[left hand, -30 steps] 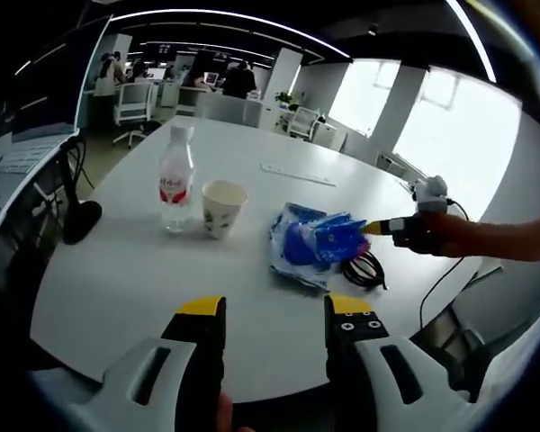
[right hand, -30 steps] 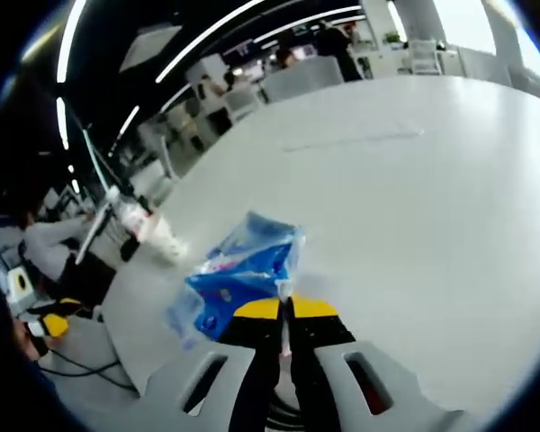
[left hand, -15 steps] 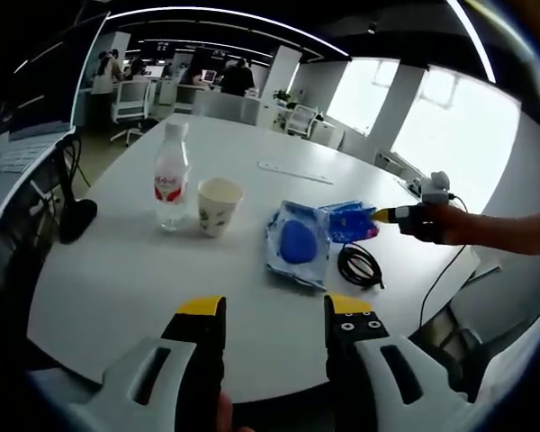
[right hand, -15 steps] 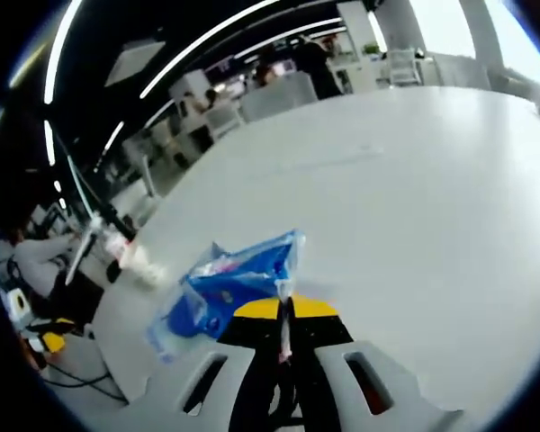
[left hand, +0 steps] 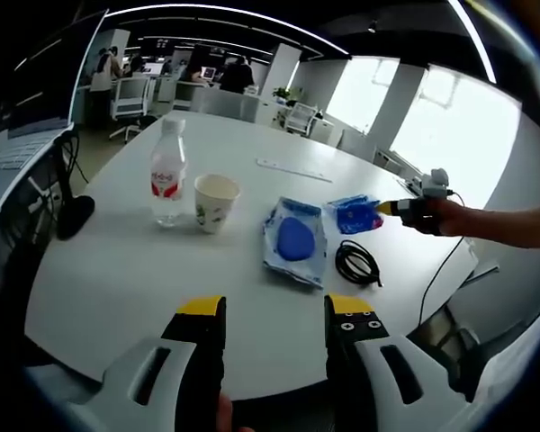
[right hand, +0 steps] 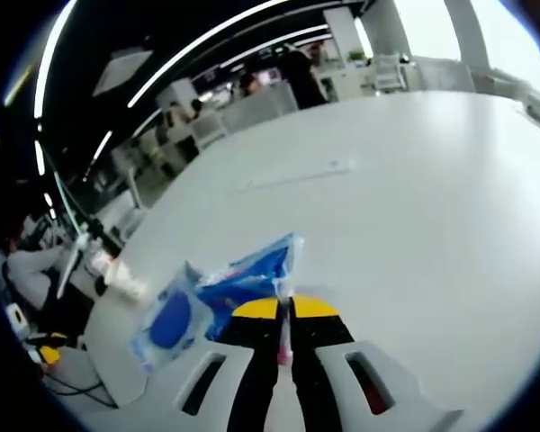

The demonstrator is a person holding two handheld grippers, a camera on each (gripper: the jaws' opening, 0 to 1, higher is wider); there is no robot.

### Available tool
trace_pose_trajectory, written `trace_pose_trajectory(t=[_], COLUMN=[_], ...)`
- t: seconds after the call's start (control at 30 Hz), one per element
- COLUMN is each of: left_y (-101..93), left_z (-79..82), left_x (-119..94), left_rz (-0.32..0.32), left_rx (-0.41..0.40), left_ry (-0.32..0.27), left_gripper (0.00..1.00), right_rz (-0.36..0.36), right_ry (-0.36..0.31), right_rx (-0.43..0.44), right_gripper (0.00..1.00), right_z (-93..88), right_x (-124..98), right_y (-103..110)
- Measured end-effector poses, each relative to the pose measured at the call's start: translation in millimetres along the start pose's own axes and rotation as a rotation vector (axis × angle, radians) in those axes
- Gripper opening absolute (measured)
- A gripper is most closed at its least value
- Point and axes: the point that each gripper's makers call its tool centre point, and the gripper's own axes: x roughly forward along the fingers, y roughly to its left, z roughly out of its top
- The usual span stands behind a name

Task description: Arrange the tabletop items into an orderly group along one side of the table until the central work area is clear of visible clutter.

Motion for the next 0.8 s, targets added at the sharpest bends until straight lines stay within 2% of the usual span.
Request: trace_pose_trajectory(t=[0.07, 0.33, 0.53, 0.8], left_y=[0.2, 0.4, -2.1, -3.4], left_z=[-0.4, -2.5, -2.6, -4.8], left_x=[-0.5, -1.8, -1.4, -0.6], left_rz=[0.002, 0.008, 0.003, 0.0], left_rx=[0.001, -0.002, -0.004, -0.007], left_ry=[0.001, 0.006, 0.006, 0.012], left_gripper=[0.43, 0.43, 0.43, 0.42], right_rz=[-0.009, -0.043, -0.064, -0.078], right_ry=[0.003, 0.006, 0.021, 0.035], right_rx=[0.007, 0.055, 0.064, 0.066], right_gripper=[0.01, 0.01, 0.02, 0.03], right_z=[-1.4, -15.5, -26.5, -32.7], right_x=[1.5, -7.5, -11.8, -15.3], right_y=[-6.6, -9.3, -11.9, -16.6])
